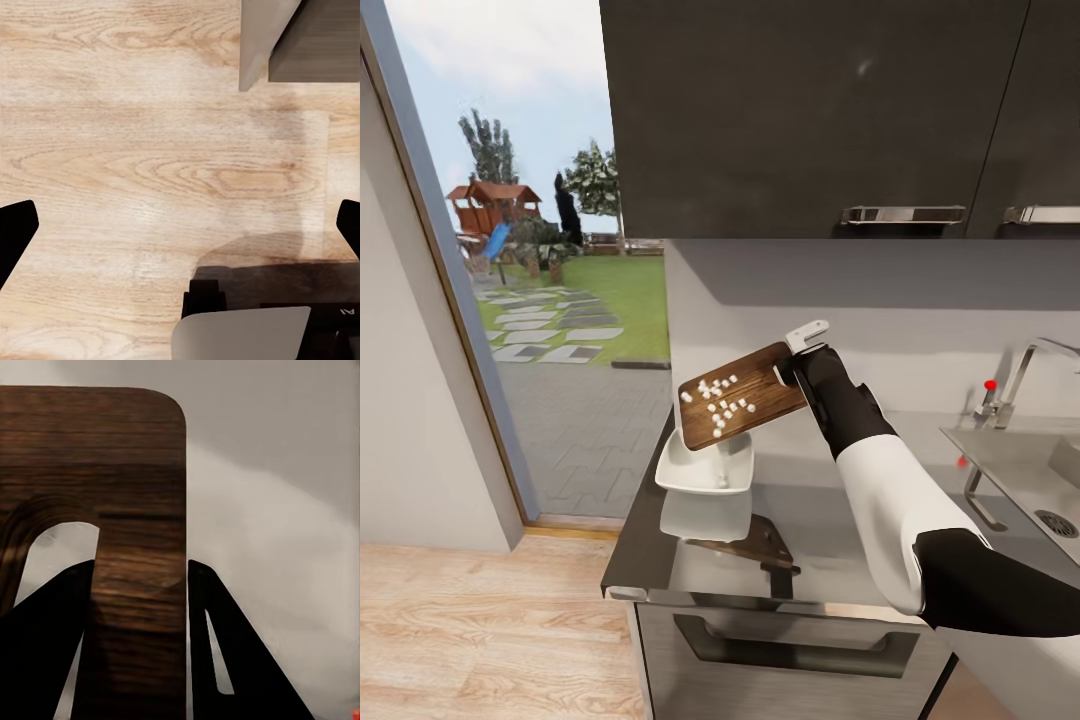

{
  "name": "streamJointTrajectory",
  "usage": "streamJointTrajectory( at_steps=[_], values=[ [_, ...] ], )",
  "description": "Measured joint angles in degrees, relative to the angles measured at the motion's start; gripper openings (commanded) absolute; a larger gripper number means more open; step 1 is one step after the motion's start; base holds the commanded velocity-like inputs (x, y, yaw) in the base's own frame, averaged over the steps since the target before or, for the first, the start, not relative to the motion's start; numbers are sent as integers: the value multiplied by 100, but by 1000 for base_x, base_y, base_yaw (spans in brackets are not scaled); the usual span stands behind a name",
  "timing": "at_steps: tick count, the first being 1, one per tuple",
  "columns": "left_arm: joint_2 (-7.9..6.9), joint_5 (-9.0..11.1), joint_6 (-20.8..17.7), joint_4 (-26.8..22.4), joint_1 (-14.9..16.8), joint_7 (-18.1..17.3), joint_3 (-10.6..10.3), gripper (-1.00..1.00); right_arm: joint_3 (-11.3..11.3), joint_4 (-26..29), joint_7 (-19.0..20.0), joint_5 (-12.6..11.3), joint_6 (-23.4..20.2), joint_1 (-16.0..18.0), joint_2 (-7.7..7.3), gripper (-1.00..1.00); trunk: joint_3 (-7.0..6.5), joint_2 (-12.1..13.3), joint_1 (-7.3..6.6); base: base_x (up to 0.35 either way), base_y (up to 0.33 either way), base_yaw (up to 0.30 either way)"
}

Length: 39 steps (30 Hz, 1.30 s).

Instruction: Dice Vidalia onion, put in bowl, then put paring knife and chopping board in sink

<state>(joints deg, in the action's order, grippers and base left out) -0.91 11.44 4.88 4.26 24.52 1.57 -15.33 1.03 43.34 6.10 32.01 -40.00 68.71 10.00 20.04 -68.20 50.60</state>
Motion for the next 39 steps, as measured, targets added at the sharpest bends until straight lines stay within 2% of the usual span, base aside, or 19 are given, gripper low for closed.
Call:
streamJointTrajectory(
  at_steps=[14, 39],
  values=[
    [1, 0, 0, 0, 0, 0, 0, 100, 1, -1, 4, 0, 10, 1, 0, -100, 0, 0, 0, -31, -64, 0],
    [0, 0, 0, 0, 0, 0, 0, 100, 17, -1, -45, 33, 6, 2, 0, -100, 0, 0, 0, -1, -2, 0]
  ],
)
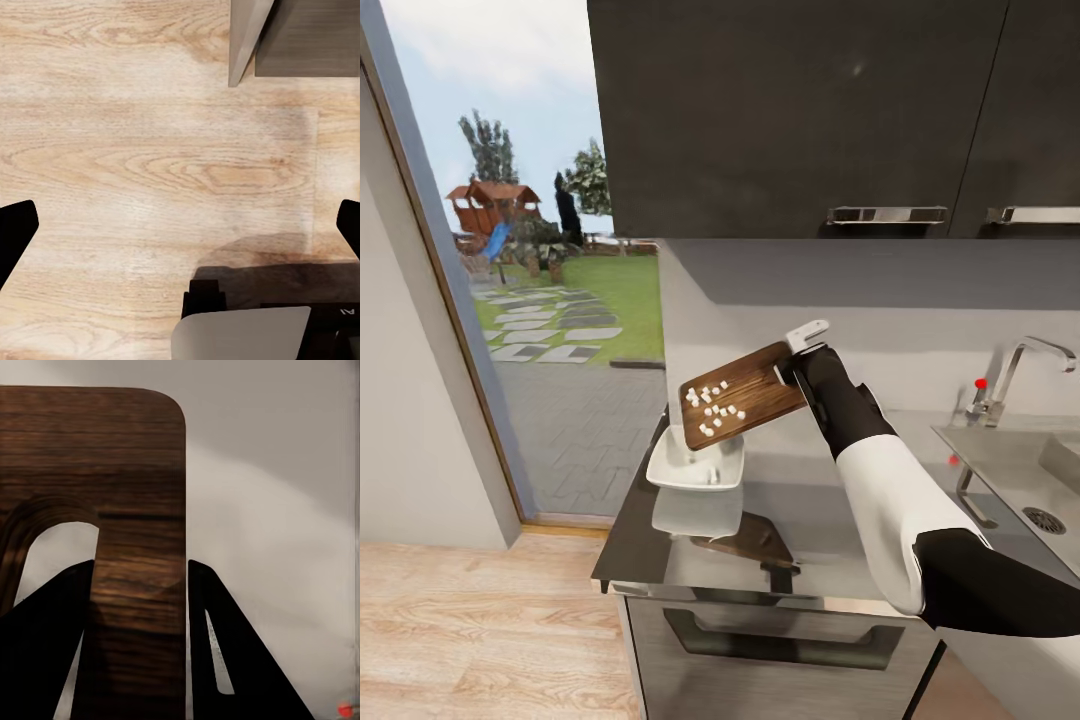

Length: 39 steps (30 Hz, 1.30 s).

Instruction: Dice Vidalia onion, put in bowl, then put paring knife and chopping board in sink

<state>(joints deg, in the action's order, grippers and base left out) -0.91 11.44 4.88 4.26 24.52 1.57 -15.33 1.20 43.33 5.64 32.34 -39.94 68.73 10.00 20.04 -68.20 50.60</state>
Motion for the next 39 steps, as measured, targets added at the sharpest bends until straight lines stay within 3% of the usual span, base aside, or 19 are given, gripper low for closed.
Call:
streamJointTrajectory(
  at_steps=[8, 34, 39],
  values=[
    [0, 0, 0, 0, 0, -1, 0, 100, 4, 3, -335, 10, -2, 3, 0, -100, 0, 0, 0, 0, 0, 0],
    [0, 0, 0, 0, 0, 0, 0, 100, 113, 4, -386, 13, -7, 5, 0, -100, 0, 0, 0, 0, 0, 0],
    [0, 0, 0, 0, 0, -1, 0, 100, 409, 0, -479, 21, -10, 5, 0, -100, 0, 0, 0, 0, 0, 0]
  ],
)
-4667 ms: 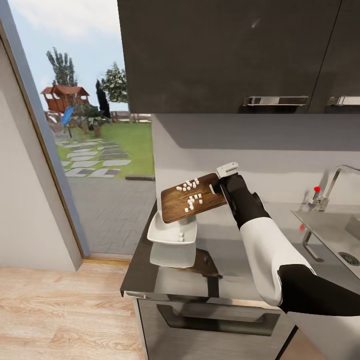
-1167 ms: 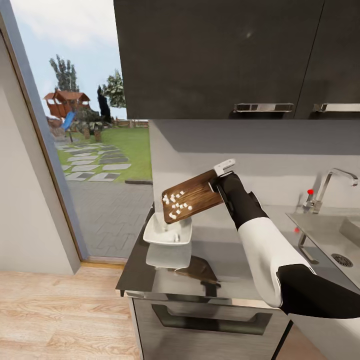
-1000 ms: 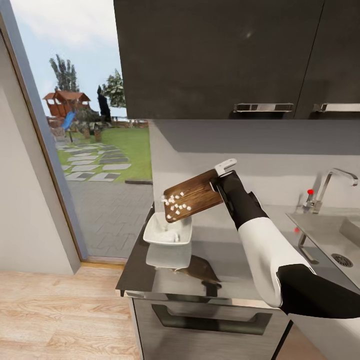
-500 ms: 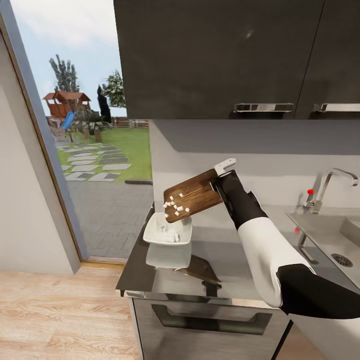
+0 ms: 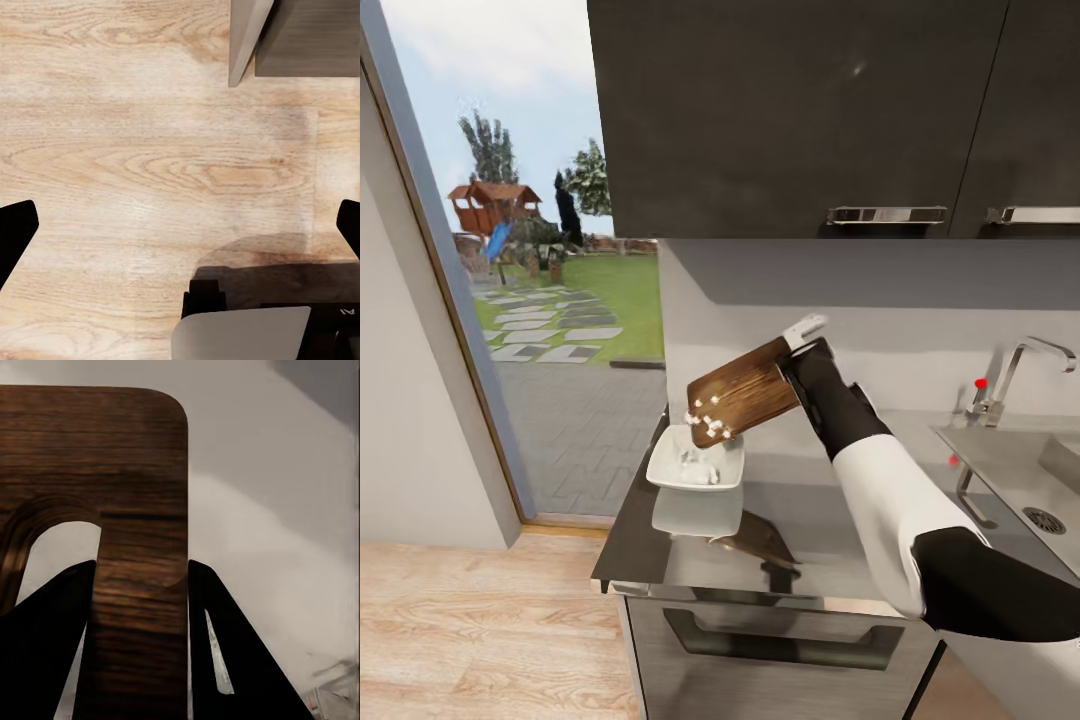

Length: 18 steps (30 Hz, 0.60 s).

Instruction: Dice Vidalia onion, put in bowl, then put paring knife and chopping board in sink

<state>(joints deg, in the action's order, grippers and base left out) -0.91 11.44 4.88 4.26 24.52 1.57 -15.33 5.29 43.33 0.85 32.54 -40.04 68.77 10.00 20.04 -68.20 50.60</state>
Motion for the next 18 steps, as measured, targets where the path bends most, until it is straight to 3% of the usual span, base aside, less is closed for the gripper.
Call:
streamJointTrajectory(
  at_steps=[5, 18],
  values=[
    [0, 0, 0, 0, 0, 1, 0, 100, 170, 2, -93, 14, 0, 0, 0, -100, 0, 0, 0, 0, 0, 0],
    [0, 0, 0, 0, 0, 1, 0, 100, 191, -2, -105, 6, 0, 0, 0, -100, 0, 0, 0, 0, 0, 0]
  ],
)
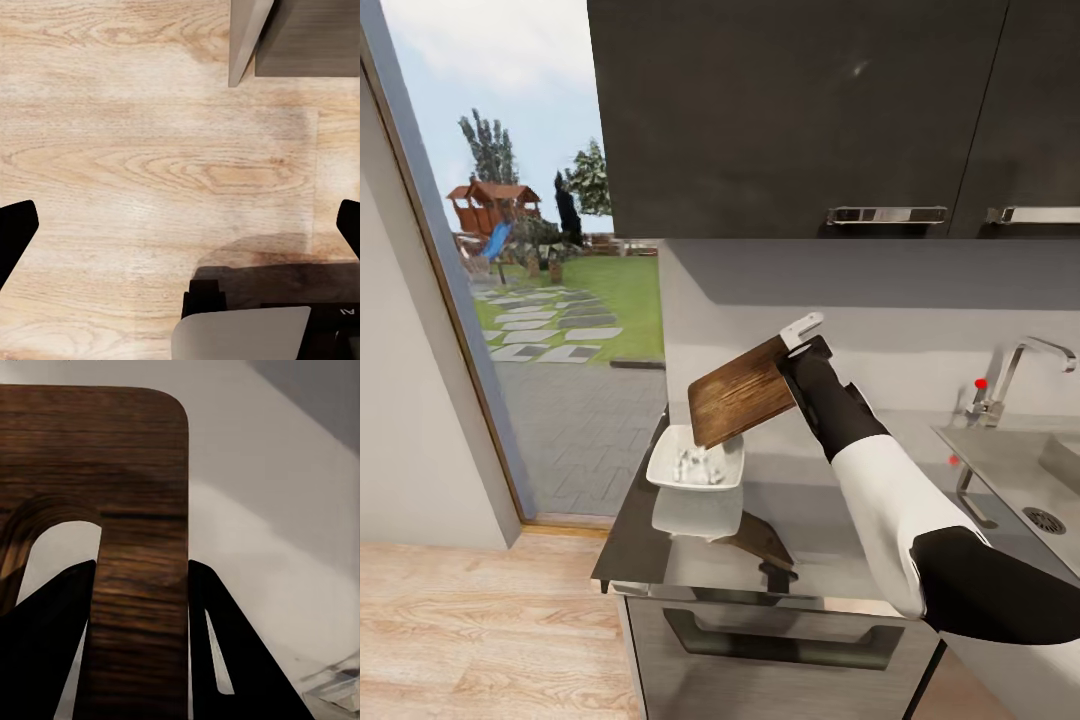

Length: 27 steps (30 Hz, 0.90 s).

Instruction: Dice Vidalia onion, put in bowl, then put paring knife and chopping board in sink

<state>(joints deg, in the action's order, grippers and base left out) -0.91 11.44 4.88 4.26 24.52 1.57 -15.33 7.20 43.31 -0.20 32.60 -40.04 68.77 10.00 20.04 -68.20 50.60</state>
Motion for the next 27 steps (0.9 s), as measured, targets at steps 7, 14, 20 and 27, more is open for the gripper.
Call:
streamJointTrajectory(
  at_steps=[7, 14, 20, 27],
  values=[
    [0, 0, 0, 0, 0, 0, 0, 100, -12, 3, 12, -13, 7, 0, 0, -100, 0, 0, 0, 0, 0, 0],
    [0, 0, 0, 1, 0, 0, 0, 100, -233, 6, 147, -258, 73, -6, 0, -100, 0, 0, 0, 0, 0, 0],
    [0, 0, 0, 0, 0, 0, 0, 100, -1320, 3, 1101, -904, 187, -6, -8, -100, 0, 0, 0, 0, 0, 0],
    [0, 0, 0, -1, -1, -5, 1, 100, -1739, -54, 2002, -871, 536, -9, -625, -100, 0, 0, 0, 0, 0, 0]
  ],
)
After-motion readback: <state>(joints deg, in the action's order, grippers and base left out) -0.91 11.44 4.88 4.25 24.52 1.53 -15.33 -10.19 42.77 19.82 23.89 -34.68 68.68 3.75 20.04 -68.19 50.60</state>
